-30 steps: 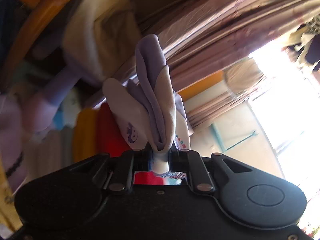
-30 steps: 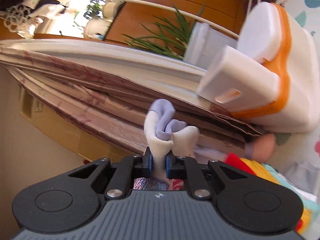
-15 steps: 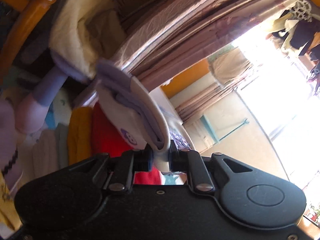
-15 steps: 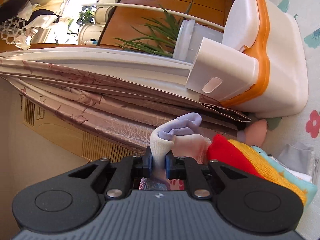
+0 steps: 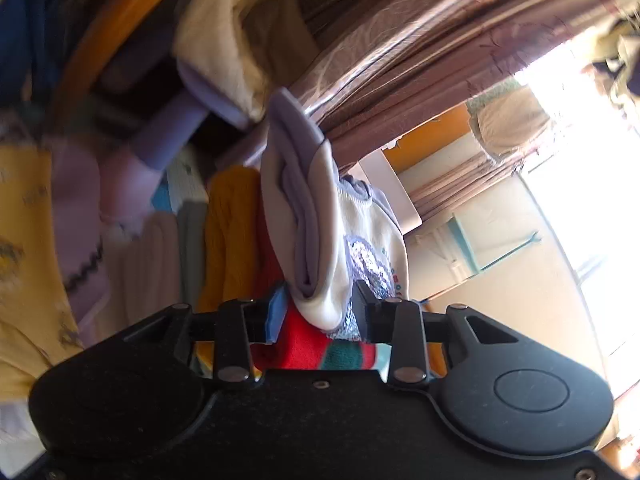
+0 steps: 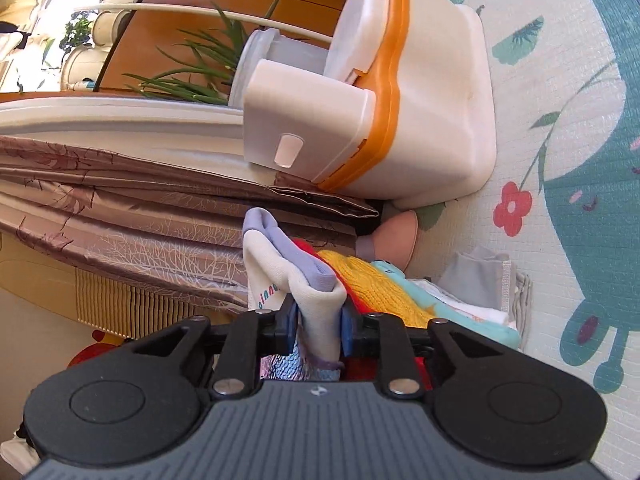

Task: Fold clothes
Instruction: 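Lower the sweatshirt onto the red and yellow clothes pile with both tools, then open both tools and release the sweatshirt on the pile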

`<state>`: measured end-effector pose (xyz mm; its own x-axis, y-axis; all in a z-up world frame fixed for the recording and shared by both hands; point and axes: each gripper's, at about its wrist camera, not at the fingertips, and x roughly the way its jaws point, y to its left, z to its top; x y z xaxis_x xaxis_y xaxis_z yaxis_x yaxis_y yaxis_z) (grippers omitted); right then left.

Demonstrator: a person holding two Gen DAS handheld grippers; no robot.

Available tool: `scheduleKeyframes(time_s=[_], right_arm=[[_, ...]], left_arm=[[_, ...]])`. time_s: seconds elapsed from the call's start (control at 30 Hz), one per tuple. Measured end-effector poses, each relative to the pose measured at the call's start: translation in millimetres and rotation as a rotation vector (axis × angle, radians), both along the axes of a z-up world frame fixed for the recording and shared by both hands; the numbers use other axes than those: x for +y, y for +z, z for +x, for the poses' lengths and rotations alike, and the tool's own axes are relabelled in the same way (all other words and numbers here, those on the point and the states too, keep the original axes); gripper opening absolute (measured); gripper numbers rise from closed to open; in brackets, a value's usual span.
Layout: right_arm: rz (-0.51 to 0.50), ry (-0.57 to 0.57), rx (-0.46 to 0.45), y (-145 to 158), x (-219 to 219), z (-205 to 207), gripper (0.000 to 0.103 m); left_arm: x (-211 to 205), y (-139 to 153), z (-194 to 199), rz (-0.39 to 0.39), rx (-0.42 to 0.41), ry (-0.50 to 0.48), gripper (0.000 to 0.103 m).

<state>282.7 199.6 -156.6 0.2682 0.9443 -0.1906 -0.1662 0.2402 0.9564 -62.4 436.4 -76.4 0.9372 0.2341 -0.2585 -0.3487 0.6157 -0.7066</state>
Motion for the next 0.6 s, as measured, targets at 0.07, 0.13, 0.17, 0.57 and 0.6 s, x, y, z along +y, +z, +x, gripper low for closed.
scheduleKeyframes(time_s=[0.07, 0.13, 0.17, 0.57, 0.6], right_arm=[[-0.1, -0.056, -0.127, 22, -11, -3, 0.038], [-0.185, -0.11, -0.265, 46, -17, -11, 0.038], [-0.219, -0.131, -0.343, 58, -18, -16, 0.038], [-0.612, 0.16, -0.646, 51, 91, -14, 0.037], [-0.62, 0.166, -0.663, 54, 94, -15, 0.037]], left_arm=[[-5, 29, 4, 0.191, 0.03, 0.006, 0.033], [-7, 53, 15, 0.364, 0.051, 0.006, 0.033], [-7, 54, 27, 0.428, 0.058, 0.001, 0.033], [0, -29, 76, 0.512, 0.221, -0.032, 0.047], [-1, -21, 72, 0.507, 0.22, -0.033, 0.047]])
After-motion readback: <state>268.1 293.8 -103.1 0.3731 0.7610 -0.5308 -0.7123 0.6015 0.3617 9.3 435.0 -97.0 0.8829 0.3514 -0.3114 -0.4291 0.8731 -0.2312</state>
